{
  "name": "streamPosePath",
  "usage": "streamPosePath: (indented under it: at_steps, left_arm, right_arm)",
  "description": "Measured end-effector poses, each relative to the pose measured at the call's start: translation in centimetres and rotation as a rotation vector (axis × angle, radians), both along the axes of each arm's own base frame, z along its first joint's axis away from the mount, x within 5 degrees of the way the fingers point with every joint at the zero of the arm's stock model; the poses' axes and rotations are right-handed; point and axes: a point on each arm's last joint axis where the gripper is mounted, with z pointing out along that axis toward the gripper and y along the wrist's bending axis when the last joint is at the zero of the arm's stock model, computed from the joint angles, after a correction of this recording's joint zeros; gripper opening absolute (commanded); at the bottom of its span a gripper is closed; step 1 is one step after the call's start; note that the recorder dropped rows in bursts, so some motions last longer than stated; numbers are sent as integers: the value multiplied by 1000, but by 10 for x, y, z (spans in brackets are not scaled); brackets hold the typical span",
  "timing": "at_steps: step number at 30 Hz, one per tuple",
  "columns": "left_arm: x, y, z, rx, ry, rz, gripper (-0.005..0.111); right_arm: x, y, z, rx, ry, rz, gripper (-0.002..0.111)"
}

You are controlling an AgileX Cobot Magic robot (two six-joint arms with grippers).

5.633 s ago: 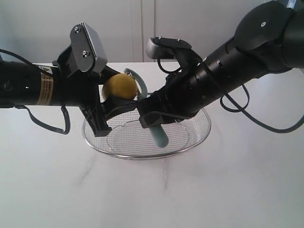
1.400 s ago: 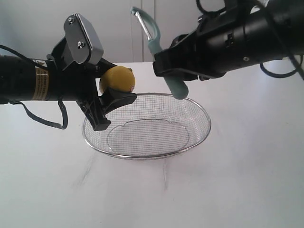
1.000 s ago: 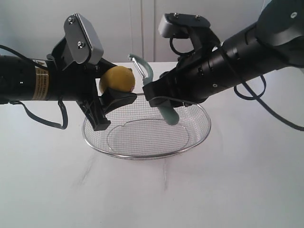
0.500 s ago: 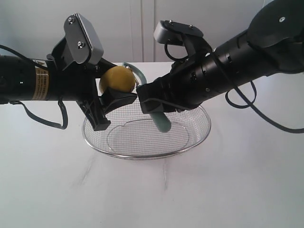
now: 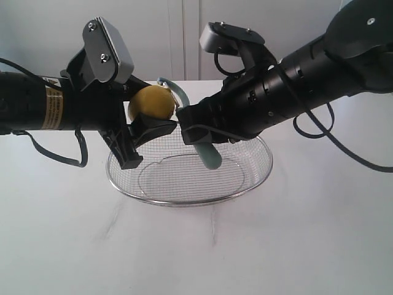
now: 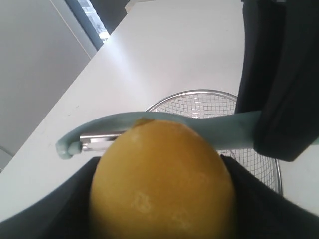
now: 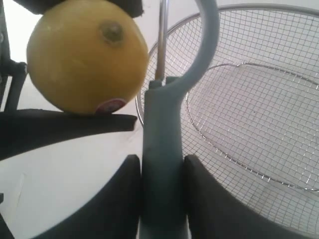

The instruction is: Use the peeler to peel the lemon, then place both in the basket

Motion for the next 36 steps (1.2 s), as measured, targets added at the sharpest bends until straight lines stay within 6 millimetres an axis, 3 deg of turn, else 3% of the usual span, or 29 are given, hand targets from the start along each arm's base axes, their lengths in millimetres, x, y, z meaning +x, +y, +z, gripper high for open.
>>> streamPosePath:
  at_steps: [12, 20, 25, 31, 36]
  left_arm:
    - [0, 0, 0, 1, 0, 2, 0]
    - [0, 0, 0, 1, 0, 2, 0]
    - [0, 0, 0, 1, 0, 2, 0]
    - [0, 0, 0, 1, 0, 2, 0]
    - [0, 0, 0, 1, 0, 2, 0]
  right_arm:
    - [-16, -14, 39, 33, -164, -25, 0]
    - [-51, -36, 95, 138, -357, -73, 0]
    - [-71, -49, 119, 189, -461, -98, 0]
    - [-70, -50, 119, 178, -469, -98, 0]
    - [-57, -43, 105, 133, -427, -88, 0]
